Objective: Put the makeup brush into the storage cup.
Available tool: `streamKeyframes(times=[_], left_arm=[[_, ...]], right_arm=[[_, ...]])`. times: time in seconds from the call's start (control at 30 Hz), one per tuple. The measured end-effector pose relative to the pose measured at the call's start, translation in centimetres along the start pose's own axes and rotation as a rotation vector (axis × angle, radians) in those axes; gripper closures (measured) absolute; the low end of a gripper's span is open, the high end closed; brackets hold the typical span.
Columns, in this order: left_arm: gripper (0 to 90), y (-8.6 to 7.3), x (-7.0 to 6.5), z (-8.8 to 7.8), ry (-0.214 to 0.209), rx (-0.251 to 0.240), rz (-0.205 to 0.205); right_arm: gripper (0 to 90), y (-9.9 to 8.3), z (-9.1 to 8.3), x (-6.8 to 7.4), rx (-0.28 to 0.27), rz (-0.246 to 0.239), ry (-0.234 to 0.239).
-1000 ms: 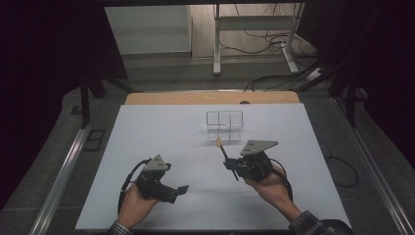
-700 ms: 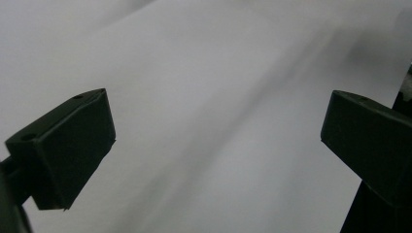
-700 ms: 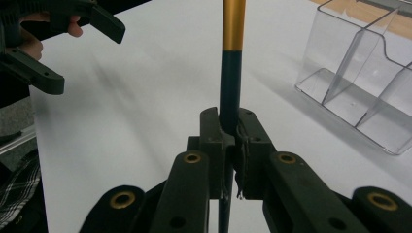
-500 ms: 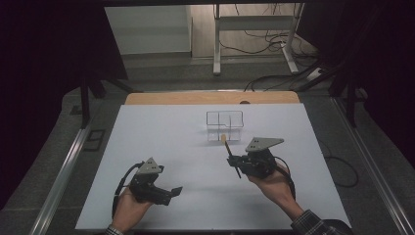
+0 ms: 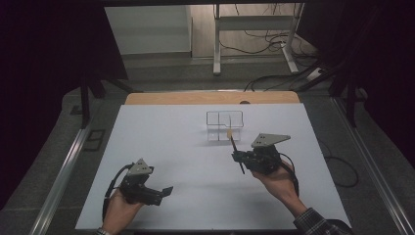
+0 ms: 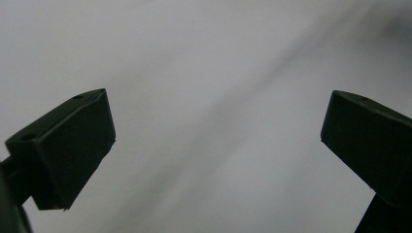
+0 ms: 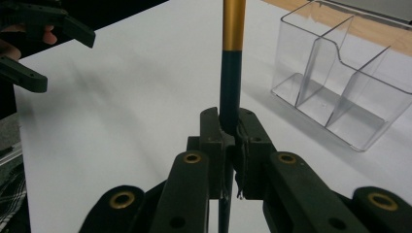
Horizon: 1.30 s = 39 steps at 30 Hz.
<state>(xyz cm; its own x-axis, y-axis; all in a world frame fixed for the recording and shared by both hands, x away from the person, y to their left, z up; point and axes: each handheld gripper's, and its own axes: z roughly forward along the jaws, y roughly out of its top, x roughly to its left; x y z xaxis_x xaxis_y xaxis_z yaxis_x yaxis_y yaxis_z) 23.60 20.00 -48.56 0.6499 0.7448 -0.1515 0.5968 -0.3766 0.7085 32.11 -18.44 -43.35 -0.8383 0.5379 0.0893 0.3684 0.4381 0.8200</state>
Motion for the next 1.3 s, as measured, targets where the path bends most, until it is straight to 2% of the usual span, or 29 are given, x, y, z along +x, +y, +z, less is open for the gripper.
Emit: streamKeyframes(times=[0.2, 0.33, 0.57, 0.8, 1.3], left_arm=[[0.0, -0.6, 0.4, -0.5, 0.026, 0.017, -0.003], [0.0, -0.9, 0.7, -0.8, 0.030, 0.015, -0.011], [0.0, -1.4, 0.9, -0.9, 0.038, 0.043, -0.013], [0.0, -1.8, 1.1, -1.3, 0.042, 0.040, -0.019], [0.0, -2.6, 1.7, -2.0, 0.068, 0.044, -0.031]], right_arm=[[82.9, 0.0, -0.2, -0.4, -0.006, 0.006, -0.010], [82.9, 0.1, -0.3, -0.6, -0.011, 0.010, -0.013], [82.9, 0.3, -0.2, -0.7, -0.018, 0.003, -0.022], [82.9, 0.5, -0.2, -1.2, -0.029, 0.003, -0.037], [82.9, 0.9, -0.7, -3.0, -0.071, 0.056, -0.054]])
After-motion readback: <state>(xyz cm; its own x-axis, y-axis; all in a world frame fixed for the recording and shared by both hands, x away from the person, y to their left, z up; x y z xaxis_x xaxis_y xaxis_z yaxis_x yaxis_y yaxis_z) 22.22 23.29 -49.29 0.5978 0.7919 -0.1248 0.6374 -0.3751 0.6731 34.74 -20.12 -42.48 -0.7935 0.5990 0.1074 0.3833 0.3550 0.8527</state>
